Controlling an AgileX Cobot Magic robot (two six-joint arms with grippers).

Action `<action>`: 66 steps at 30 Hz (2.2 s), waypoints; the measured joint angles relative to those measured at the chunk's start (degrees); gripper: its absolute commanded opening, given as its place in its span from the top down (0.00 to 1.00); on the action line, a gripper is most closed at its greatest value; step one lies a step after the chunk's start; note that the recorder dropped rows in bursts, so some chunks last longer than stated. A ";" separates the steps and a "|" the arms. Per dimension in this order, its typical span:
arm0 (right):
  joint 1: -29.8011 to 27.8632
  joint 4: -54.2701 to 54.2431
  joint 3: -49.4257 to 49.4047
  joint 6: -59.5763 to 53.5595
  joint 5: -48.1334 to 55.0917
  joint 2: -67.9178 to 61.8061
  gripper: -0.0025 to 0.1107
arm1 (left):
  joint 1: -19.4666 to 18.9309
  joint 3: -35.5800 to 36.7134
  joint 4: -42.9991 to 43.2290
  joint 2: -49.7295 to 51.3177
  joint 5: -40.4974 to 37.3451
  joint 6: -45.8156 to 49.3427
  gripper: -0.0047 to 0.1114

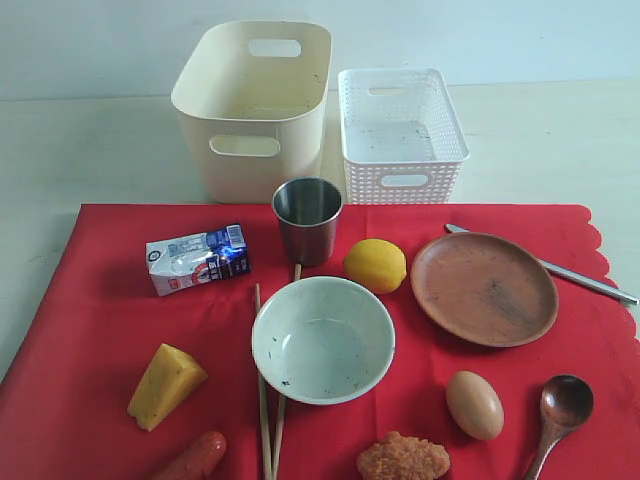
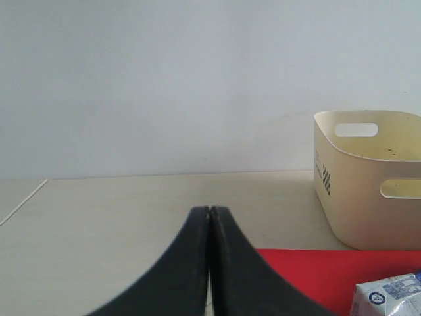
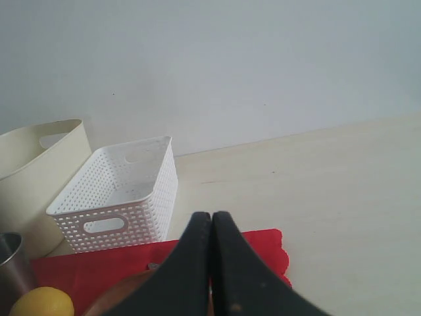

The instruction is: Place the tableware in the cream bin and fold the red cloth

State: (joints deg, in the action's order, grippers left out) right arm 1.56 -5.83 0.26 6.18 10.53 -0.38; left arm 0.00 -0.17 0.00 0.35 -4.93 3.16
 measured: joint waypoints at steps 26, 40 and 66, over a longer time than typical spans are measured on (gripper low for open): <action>0.00 0.00 0.00 1.15 -3.85 0.00 0.98 | 0.00 0.00 0.00 0.00 0.00 0.00 0.94; 0.00 -2.95 2.22 2.10 -12.18 -2.37 0.98 | 0.00 0.00 0.00 0.00 0.00 0.00 0.94; 20.25 -3.21 26.66 1.96 -10.53 -80.32 0.69 | 0.00 0.00 0.00 0.00 0.00 0.00 0.94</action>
State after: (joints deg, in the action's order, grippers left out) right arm 21.81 -9.05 26.93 8.14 0.00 -80.71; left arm 0.00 -0.17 0.00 0.35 -4.93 3.16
